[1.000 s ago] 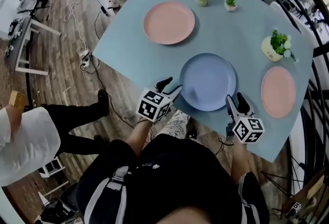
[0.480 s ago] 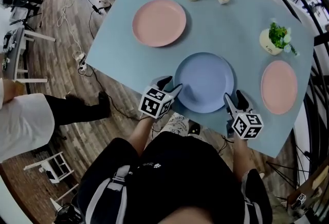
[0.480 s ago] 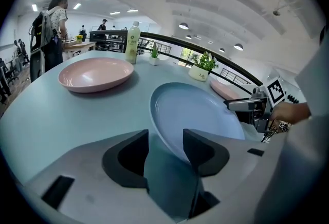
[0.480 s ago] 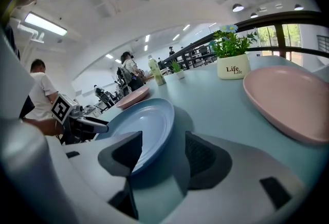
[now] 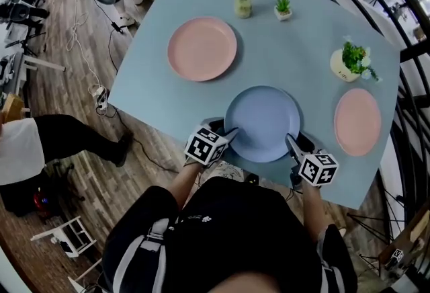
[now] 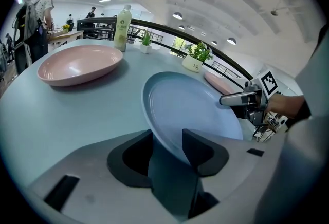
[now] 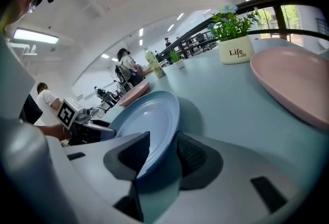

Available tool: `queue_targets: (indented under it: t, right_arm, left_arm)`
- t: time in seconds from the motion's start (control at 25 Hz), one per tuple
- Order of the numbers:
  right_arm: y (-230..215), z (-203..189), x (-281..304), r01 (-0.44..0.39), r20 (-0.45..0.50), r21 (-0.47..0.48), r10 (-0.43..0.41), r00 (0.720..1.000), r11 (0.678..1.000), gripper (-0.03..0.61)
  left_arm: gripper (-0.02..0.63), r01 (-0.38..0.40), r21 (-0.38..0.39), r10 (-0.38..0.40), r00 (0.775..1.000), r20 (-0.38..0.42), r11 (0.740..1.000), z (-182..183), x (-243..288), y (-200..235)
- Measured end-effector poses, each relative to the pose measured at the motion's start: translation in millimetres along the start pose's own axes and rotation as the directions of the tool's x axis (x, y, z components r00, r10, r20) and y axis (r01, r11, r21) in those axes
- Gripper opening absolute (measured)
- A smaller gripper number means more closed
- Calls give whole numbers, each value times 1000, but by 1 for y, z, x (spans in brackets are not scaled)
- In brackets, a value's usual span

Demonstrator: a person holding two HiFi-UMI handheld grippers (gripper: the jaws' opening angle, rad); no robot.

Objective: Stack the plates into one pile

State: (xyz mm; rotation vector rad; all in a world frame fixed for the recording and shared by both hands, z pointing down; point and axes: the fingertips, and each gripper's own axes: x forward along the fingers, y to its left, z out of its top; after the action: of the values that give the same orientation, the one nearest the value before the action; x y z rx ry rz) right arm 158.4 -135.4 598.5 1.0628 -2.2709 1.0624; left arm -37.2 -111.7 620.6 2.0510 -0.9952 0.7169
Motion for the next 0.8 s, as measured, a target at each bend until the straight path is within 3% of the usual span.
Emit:
queue_targets:
  t: [0.24, 0.64, 0.8]
  right_arm:
    - [0, -2, -7, -12, 39, 159, 6, 999, 987, 92]
    - [4, -4, -16, -14, 104, 203, -7, 995, 979, 86]
    - [18, 5, -29, -64, 177, 207, 27, 984, 976, 83]
  left_arm:
    - [140, 1, -46, -1, 1000, 9, 999, 2, -6, 7]
    - [133, 21, -65, -18, 999, 41, 998, 5, -22, -4]
    - [133, 4, -90, 2, 997, 75, 996, 1, -42, -13]
